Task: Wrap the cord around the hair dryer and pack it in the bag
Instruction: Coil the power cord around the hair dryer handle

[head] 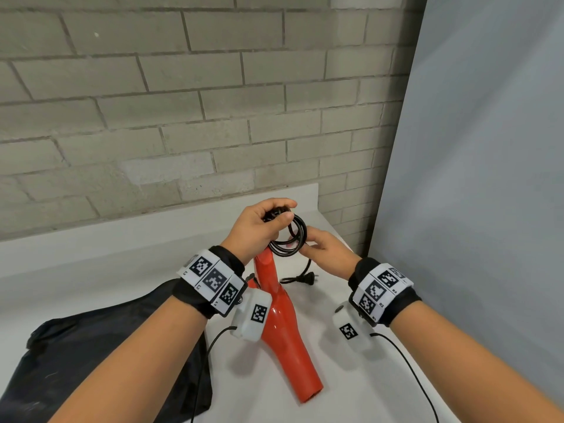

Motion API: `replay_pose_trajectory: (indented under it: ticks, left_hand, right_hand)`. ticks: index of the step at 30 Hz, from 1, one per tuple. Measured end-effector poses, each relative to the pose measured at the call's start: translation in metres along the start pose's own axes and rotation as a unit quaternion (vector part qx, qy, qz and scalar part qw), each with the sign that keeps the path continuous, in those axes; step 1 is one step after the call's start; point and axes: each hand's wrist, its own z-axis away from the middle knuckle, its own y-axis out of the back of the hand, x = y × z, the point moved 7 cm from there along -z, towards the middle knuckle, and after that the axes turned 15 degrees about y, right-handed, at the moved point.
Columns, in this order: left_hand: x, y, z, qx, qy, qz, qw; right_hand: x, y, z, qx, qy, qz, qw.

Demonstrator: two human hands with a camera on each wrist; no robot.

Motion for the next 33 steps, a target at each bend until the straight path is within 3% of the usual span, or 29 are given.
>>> replay_pose_trajectory:
  ticks: [5, 9, 14, 18, 26, 30, 33]
  left_hand:
    - [-0.001, 0.002, 0.001, -0.013, 0.019, 0.007, 1.0]
    - [0.0, 0.004, 0.003, -0.007, 0.016, 0.035, 0.999]
    - [0.0, 0.001, 0.001, -0.025, 0.022, -0.015, 0.999]
    - [0.004, -0.001, 0.003, -0.021, 0.013, -0.098, 0.995]
    - [0.012, -0.011, 0.004, -0.058, -0.012, -0.154, 0.986]
    - [0.011, -0.011, 0.003, -0.048, -0.008, -0.132, 0.99]
    - [0.006, -0.008, 0.001, -0.019, 0.003, -0.093, 0.995]
  right_hand:
    - [-0.006, 0.014, -0.001, 0.049, -0.004, -0.04, 0.998]
    - [-0.022, 0.029, -0.006, 0.084, 0.024, 0.021, 0.996]
    - [-0.05, 0.054, -0.017, 0.15, 0.061, 0.105, 0.981]
    - [-0.067, 0.062, -0.021, 0.157, 0.075, 0.118, 0.978]
    - [-0.087, 0.063, -0.021, 0.115, 0.121, 0.14, 0.976]
    - [-0.08, 0.067, -0.016, 0.122, 0.122, 0.098, 0.98]
    - [-0.053, 0.068, -0.006, 0.157, 0.071, 0.081, 0.982]
